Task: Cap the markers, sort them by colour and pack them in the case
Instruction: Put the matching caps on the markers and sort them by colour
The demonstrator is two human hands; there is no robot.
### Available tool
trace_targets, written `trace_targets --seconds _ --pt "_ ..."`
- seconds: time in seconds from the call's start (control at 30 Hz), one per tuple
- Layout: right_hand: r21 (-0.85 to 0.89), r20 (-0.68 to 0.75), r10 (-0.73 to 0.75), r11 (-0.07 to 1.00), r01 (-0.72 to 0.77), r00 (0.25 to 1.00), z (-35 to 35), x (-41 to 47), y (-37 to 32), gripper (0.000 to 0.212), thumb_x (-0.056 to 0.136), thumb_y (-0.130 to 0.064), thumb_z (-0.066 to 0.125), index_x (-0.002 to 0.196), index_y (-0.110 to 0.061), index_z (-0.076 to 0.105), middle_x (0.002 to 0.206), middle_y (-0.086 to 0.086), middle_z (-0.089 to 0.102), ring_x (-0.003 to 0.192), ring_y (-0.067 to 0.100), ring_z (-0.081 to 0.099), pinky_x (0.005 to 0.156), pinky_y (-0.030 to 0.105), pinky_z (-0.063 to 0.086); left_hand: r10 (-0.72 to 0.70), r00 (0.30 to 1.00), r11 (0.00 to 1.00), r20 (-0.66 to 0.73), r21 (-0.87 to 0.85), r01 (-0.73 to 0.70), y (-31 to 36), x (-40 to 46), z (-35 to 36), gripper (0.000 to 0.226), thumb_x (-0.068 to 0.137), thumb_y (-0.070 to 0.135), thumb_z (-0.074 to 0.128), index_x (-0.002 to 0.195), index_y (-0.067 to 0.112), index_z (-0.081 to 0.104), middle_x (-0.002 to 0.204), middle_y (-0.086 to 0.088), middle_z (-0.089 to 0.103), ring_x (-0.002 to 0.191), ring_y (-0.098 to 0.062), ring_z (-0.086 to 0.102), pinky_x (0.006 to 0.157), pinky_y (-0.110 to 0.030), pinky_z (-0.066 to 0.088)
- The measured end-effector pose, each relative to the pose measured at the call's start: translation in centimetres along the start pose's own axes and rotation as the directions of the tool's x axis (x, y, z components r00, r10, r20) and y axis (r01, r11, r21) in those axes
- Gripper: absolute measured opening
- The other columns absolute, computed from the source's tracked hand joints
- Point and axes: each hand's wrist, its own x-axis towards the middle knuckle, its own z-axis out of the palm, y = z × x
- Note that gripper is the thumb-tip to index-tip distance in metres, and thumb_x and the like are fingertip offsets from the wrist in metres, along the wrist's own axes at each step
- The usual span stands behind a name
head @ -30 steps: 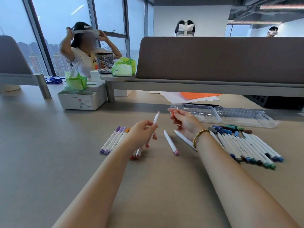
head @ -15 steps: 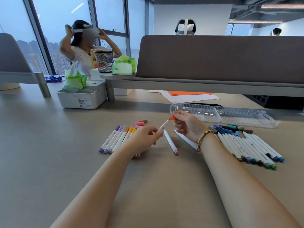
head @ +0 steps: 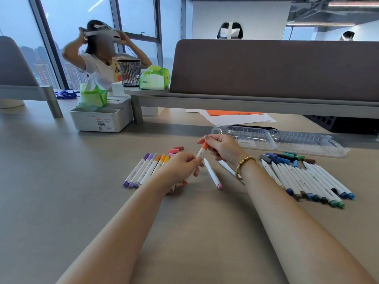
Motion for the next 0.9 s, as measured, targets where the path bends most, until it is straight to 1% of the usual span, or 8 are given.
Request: trace_targets --seconds 0.2,0.33,0.43,0.53,0.63,0.7,0.8,0.9 --pt "0.032 -0.034 -0.031 0.999 0.032 0.999 0.4 -0.2 -0.8 0.03 0.101 -0.019 0.04 0.089 -0.008 0.066 0.059 0.001 0.039 0.052 0.01 0.034 0.043 0.015 0.031 0.001 0.999 0.995 -0.051 -0.097 -0.006 0.4 -0.1 0.2 0.027 0.099 0.032 0.04 0.088 0.02 0.061 0.065 0.007 0.051 0.059 -0.006 0.043 0.037 -0.007 0.037" --pt "-0.002 -0.061 -0.07 0.998 0.07 0.996 1.0 0.0 -0.9 0.03 0.102 -0.019 0.037 0.106 -0.007 0.064 0.061 -0.001 0.042 0.053 0.008 0.038 0.043 0.013 0.035 -0.005 0.998 0.992 -0.064 -0.124 -0.003 0.4 0.0 -0.1 0.025 0.099 0.03 0.041 0.09 0.018 0.061 0.066 0.006 0.052 0.058 -0.006 0.043 0.038 -0.008 0.037" --pt "-0.056 -0.073 -0.07 0.996 0.066 0.995 2.1 0.3 -0.3 0.032 0.102 -0.018 0.034 0.122 -0.009 0.058 0.066 -0.002 0.048 0.057 0.007 0.041 0.047 0.011 0.036 -0.078 0.992 0.993 -0.103 -0.091 0.068 -0.4 0.7 -1.1 0.025 0.098 0.031 0.044 0.089 0.016 0.062 0.067 0.004 0.055 0.054 -0.009 0.045 0.043 -0.017 0.041" --pt "-0.154 -0.136 -0.082 0.986 0.061 0.987 2.8 0.5 0.4 0.034 0.102 -0.017 0.033 0.13 -0.01 0.051 0.073 -0.004 0.052 0.065 0.005 0.045 0.057 0.012 0.037 -0.138 0.96 0.985 -0.242 0.066 0.158 -2.2 1.5 -2.6 0.032 0.095 0.035 0.049 0.077 0.01 0.059 0.063 -0.001 0.055 0.049 -0.013 0.048 0.048 -0.022 0.047" --pt "-0.218 -0.163 -0.084 0.975 0.047 0.983 2.7 0.5 1.0 0.033 0.1 -0.014 0.035 0.13 -0.009 0.05 0.079 -0.007 0.052 0.071 0.003 0.047 0.069 0.015 0.043 -0.161 0.956 0.929 -0.247 0.289 0.231 -3.4 1.3 -3.3 0.036 0.094 0.039 0.048 0.077 0.009 0.058 0.06 0.0 0.052 0.05 -0.013 0.052 0.059 -0.027 0.05" --pt "-0.239 -0.159 -0.069 0.97 0.03 0.985 2.6 0.5 1.1 0.034 0.1 -0.011 0.035 0.13 -0.009 0.05 0.087 -0.003 0.054 0.078 0.005 0.05 0.079 0.021 0.047 -0.175 0.956 0.9 -0.235 0.355 0.252 -3.4 1.3 -3.1 0.035 0.094 0.037 0.045 0.073 0.01 0.054 0.061 -0.001 0.055 0.051 -0.013 0.056 0.056 -0.024 0.047" --pt "-0.252 -0.16 -0.052 0.968 0.01 0.986 2.7 0.4 1.2 0.034 0.1 -0.011 0.035 0.131 -0.009 0.049 0.104 0.002 0.053 0.093 0.012 0.05 0.089 0.027 0.047 -0.139 0.97 0.868 -0.2 0.447 0.216 -2.9 1.2 -2.4 0.026 0.093 0.034 0.045 0.08 0.013 0.054 0.074 -0.005 0.06 0.07 -0.021 0.062 0.065 -0.028 0.048" --pt "-0.241 -0.177 -0.035 0.971 -0.009 0.984 2.5 0.5 1.3 0.034 0.099 -0.009 0.034 0.13 -0.009 0.049 0.103 0.004 0.053 0.091 0.013 0.05 0.086 0.026 0.047 -0.025 0.974 0.795 -0.223 0.586 0.155 -3.1 1.0 -1.5 0.009 0.093 0.035 0.043 0.088 0.027 0.045 0.071 0.004 0.049 0.079 -0.019 0.051 0.083 -0.027 0.041"
